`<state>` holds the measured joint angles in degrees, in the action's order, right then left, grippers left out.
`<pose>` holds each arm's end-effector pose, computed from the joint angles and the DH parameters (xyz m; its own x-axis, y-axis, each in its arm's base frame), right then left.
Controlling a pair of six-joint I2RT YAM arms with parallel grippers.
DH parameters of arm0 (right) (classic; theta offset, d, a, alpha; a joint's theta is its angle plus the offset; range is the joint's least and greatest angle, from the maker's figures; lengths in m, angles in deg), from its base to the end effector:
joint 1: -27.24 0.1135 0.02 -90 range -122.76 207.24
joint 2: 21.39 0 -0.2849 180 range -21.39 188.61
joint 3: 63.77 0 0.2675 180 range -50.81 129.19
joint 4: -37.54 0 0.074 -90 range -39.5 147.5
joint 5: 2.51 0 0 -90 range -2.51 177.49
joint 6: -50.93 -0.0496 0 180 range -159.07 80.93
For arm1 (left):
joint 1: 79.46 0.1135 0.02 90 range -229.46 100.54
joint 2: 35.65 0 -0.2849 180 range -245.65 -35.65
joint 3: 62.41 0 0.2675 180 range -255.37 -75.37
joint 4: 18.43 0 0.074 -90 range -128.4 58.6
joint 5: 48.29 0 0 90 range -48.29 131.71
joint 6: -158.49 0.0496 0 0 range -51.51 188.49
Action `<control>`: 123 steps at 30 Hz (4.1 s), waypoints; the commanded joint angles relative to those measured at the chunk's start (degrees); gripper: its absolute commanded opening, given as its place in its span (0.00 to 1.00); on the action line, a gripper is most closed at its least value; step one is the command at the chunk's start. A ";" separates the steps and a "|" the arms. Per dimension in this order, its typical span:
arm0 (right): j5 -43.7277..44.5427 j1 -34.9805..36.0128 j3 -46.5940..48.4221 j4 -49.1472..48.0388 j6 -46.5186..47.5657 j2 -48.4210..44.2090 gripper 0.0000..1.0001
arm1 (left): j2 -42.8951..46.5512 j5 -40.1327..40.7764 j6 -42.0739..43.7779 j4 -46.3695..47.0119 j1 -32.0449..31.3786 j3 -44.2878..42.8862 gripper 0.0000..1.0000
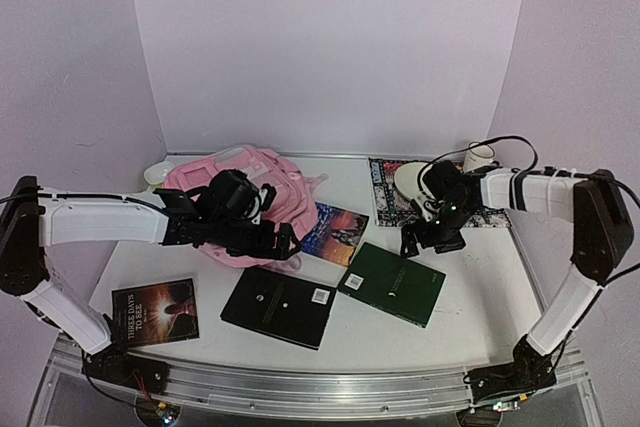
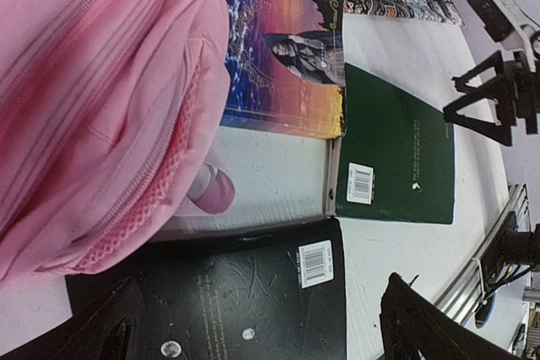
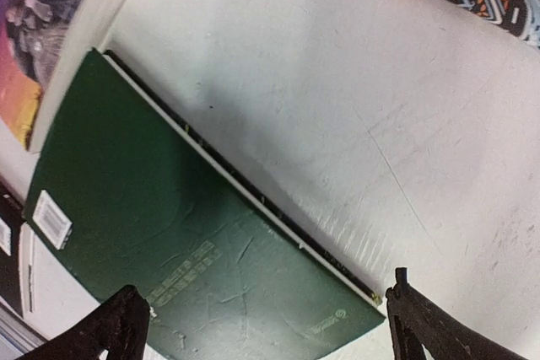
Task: Pack the student bag
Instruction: Adjust the book at the center of the board, then pick up the book from the center of the board, then pass from the right arm to the left
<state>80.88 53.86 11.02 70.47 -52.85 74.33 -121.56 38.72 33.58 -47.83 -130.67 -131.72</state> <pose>0.3291 0.1713 0.2019 -0.8217 -0.1472 -0.5506 -0.3193 0.9191 0.2308 0.2121 -0.2681 0.2324 -0.8280 0.1179 -0.5482 0.3990 0.8108 -0.4283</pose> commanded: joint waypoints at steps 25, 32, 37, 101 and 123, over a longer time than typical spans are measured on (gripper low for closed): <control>-24.12 6.78 -19.20 -11.76 -14.28 -11.99 0.76 | -16.69 -9.90 -2.77 7.12 -10.62 -8.91 0.76; -10.93 6.78 -18.95 -12.81 -15.73 -8.37 0.78 | -19.06 -10.60 -1.74 7.20 -10.85 -12.17 0.69; -14.65 6.79 -19.42 -16.44 -15.12 -4.09 0.75 | -22.74 -11.72 -0.72 7.21 -10.83 -15.07 0.64; -37.37 6.87 -15.87 -46.09 -35.72 -28.05 0.00 | -5.76 -18.51 -17.27 51.04 -0.06 11.16 0.94; -37.88 7.91 -17.47 -57.08 -38.53 -17.92 0.00 | -3.24 -26.23 -25.56 72.75 1.79 15.67 0.38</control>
<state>42.97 61.60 -7.63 17.45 -92.58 54.60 -129.70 13.84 8.37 15.43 -128.85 -117.84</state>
